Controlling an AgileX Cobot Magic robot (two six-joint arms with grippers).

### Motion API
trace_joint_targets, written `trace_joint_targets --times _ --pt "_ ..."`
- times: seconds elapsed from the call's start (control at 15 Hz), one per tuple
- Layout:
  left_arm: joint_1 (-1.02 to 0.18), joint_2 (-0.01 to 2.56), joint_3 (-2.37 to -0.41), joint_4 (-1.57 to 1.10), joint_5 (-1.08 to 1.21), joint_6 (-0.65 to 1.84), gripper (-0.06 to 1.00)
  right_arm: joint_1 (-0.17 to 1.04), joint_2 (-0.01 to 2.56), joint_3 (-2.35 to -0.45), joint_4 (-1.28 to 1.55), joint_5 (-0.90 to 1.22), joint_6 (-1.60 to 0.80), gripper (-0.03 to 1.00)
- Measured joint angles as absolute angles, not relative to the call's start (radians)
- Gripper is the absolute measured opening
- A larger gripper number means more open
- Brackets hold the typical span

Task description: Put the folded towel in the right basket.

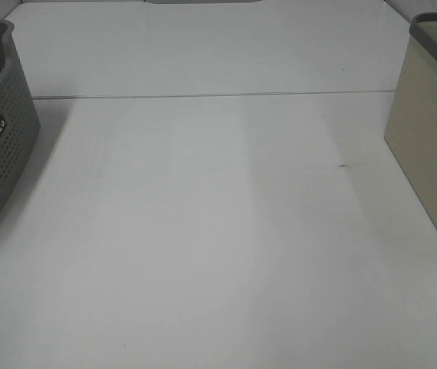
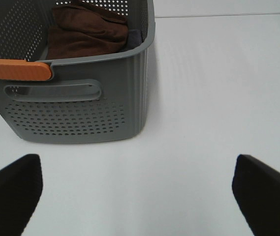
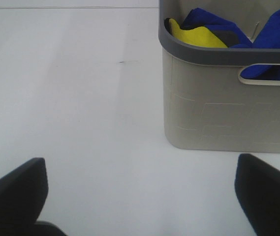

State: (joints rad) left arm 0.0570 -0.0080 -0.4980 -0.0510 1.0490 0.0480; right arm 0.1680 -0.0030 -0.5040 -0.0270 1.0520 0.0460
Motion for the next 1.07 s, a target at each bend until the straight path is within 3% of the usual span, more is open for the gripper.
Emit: trace_joint_targets --times 0.33,0.6,1.07 --pt "0.057 -0.008 -0.498 -0.051 1.049 0.048 0.97 0.161 -0.003 -0.504 -0.025 1.052 0.041 0.98" --pt "0.057 -0.008 -0.498 -0.051 1.049 0.048 0.97 0.032 -0.003 -0.504 -0.025 1.052 0.041 0.98" --pt "0.057 -0.008 -0.498 -0.051 1.049 0.048 0.97 0.028 -0.003 -0.504 -0.017 1.052 0.041 0.98"
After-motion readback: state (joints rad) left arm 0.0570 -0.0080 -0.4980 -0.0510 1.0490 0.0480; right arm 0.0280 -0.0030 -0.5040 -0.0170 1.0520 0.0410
